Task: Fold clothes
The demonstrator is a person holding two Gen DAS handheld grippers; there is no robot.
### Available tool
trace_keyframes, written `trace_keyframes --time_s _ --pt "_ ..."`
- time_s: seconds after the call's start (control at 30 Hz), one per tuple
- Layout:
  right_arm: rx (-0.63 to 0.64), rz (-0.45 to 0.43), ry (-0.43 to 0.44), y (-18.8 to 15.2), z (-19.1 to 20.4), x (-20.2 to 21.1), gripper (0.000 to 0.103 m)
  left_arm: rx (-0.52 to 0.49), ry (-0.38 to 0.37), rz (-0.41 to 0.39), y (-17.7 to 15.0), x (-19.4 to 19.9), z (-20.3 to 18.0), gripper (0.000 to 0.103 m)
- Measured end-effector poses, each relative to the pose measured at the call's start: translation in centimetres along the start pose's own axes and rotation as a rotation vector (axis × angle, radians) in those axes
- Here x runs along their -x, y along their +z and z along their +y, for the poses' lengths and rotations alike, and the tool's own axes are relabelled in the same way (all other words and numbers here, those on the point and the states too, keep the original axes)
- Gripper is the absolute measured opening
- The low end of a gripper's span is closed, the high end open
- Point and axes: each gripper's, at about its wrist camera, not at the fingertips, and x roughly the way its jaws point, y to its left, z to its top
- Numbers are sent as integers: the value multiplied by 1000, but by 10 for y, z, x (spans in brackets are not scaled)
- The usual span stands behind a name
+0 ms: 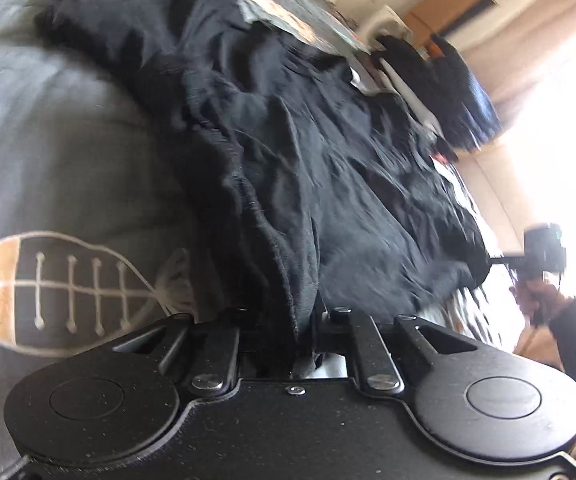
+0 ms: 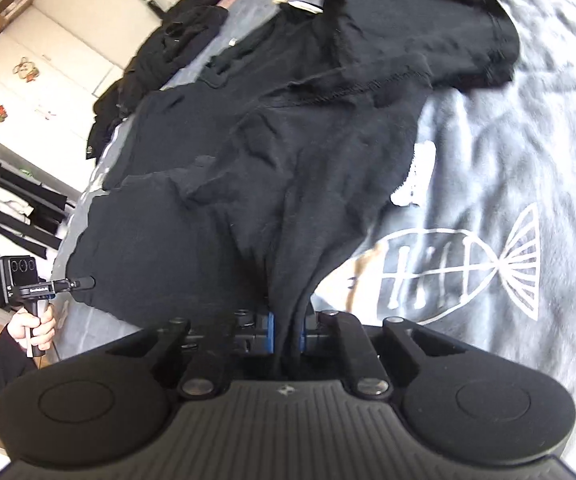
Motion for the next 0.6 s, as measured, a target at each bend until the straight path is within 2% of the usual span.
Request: trace_keyframes --time_s 0.1,0.3,0.4,0.5,0.53,0.57,0.6 --pt "35 26 39 -3 15 19 9 -29 -14 42 -4 13 -5 12" --pt "104 161 46 -25 41 47 9 -101 -49 172 -24 45 -23 11" --pt "117 241 51 -41 46 55 9 -123 -24 229 -33 49 -30 11" --pt "96 311 24 -57 43 47 10 -142 8 282 -41 52 -36 13" --pt "90 327 -8 -61 42 42 12 -154 37 282 -41 52 -39 19" --pt "83 343 -39 -65 40 37 14 -169 76 273 -41 53 -41 33" --pt "85 356 -70 -68 40 33 20 -176 111 263 -40 56 -42 41"
